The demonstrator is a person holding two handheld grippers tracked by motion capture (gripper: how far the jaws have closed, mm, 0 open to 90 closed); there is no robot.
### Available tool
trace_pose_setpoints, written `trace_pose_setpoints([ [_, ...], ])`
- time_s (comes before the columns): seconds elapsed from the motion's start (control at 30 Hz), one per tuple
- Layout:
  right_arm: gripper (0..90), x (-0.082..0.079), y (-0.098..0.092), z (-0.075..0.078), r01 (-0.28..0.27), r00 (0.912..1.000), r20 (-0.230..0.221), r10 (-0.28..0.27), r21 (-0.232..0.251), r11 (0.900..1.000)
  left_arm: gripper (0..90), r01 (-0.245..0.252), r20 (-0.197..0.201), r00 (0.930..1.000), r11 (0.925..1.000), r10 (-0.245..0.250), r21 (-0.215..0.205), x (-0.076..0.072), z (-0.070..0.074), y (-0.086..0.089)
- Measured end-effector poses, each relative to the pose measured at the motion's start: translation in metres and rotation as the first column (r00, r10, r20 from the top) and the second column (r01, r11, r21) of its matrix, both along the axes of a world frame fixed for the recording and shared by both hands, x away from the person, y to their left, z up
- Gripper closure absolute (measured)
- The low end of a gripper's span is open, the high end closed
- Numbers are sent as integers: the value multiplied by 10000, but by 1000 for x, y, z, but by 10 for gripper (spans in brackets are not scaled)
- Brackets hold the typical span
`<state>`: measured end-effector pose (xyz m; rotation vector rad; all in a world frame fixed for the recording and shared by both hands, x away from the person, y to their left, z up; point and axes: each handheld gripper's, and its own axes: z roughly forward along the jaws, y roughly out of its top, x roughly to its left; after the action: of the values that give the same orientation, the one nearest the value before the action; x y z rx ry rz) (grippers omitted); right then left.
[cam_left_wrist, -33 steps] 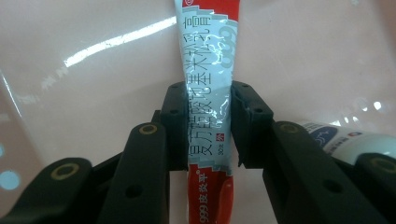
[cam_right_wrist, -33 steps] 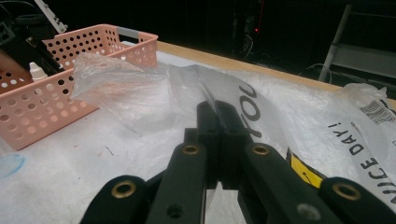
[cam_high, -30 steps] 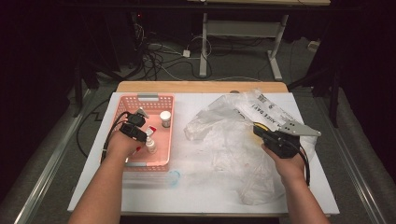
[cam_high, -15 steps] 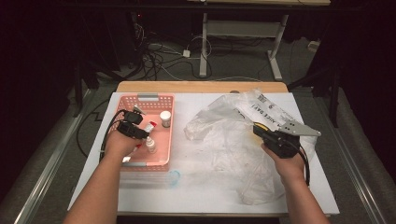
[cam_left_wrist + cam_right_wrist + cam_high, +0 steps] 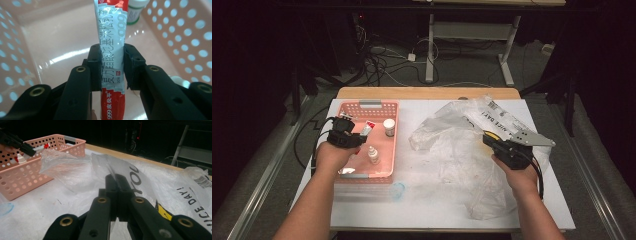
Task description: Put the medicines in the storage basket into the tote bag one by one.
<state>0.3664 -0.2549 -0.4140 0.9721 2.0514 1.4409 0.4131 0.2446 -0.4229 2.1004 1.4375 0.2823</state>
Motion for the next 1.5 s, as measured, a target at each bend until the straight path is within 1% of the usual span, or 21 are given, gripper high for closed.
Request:
trace_pose_setpoints([
  [0.1, 900, 0, 0, 0, -31, 10000, 19, 31, -36, 10000, 685, -155, 360, 9992, 9985, 174, -517, -7, 2, 5],
  [0.2, 900, -1, 1, 0, -33, 10000, 36, 33, -30, 10000, 685, -222, 676, 9973, 9965, 277, -809, -13, 4, 7],
  [0.23, 900, -1, 1, 0, -39, 10000, 47, 39, -31, 10000, 685, -227, 763, 9966, 9950, 302, -972, -15, 5, 8],
  [0.37, 900, -2, 2, 1, -112, 9999, 93, 113, -78, 9999, 685, -364, 1166, 9918, 9895, 530, -1398, -23, 8, 12],
  [0.4, 900, -2, 2, 1, -124, 9999, 111, 125, -100, 9999, 685, -343, 1205, 9913, 9885, 523, -1472, -24, 9, 12],
  [0.5, 900, -3, 2, 2, -120, 9998, 165, 122, -131, 9998, 686, -107, 1391, 9899, 9913, 291, -1313, -30, 13, 10],
  [0.53, 900, -3, 2, 1, -116, 9998, 175, 118, -131, 9998, 685, -18, 1475, 9888, 9910, 217, -1340, -33, 14, 9],
  [0.67, 900, -3, 1, 2, -91, 9998, 179, 93, -103, 9999, 685, 209, 1903, 9817, 9903, 56, -1371, -44, 19, 4],
  [0.7, 900, -2, 1, 2, -106, 9998, 170, 107, -89, 9999, 685, 282, 2037, 9790, 9894, 14, -1422, -47, 19, 3],
  [0.77, 900, -2, 1, 1, -98, 9998, 184, 99, -99, 9999, 685, 326, 2251, 9743, 9840, 77, -1749, -54, 20, 2],
  [0.8, 900, -3, 2, 1, -94, 9998, 187, 96, -105, 9999, 685, 346, 2340, 9722, 9836, 80, -1770, -56, 20, 2],
  [0.87, 900, -3, 2, 2, -114, 9996, 238, 118, -132, 9998, 685, 511, 2484, 9686, 9840, -72, -1707, -62, 20, 0],
  [0.93, 900, -4, 3, 2, -132, 9995, 291, 137, -158, 9998, 685, 592, 2650, 9641, 9874, -184, -1466, -67, 20, -3],
  [1.0, 900, -4, 3, 3, -139, 9995, 298, 143, -138, 9998, 685, 621, 2776, 9606, 9844, -142, -1644, -72, 18, -3],
  [1.07, 900, -4, 3, 3, -186, 9994, 304, 190, -154, 9997, 685, 680, 2888, 9573, 9831, -163, -1700, -77, 16, -3],
  [1.13, 900, -4, 4, 2, -201, 9993, 322, 207, -187, 9996, 685, 795, 2946, 9554, 9787, -206, -1894, -81, 14, -3],
  [1.2, 900, -5, 4, 3, -211, 9992, 327, 217, -189, 9996, 685, 887, 3101, 9504, 9779, -262, -1892, -86, 12, -4],
  [1.27, 900, -5, 4, 3, -197, 9993, 327, 203, -168, 9997, 685, 975, 3094, 9502, 9781, -365, -1841, -86, 11, -6],
  [1.33, 900, -6, 5, 4, -227, 9992, 340, 232, -171, 9996, 685, 960, 3144, 9488, 9754, -295, -1982, -87, 12, -6],
  [1.4, 900, -5, 6, 4, -218, 9991, 371, 226, -216, 9995, 685, 932, 3238, 9458, 9755, -242, -1993, -87, 12, -6],
  [1.5, 900, -5, 6, 3, -233, 9991, 353, 243, -287, 9993, 685, 1041, 3346, 9420, 9701, -255, -2190, -89, 14, -7],
])
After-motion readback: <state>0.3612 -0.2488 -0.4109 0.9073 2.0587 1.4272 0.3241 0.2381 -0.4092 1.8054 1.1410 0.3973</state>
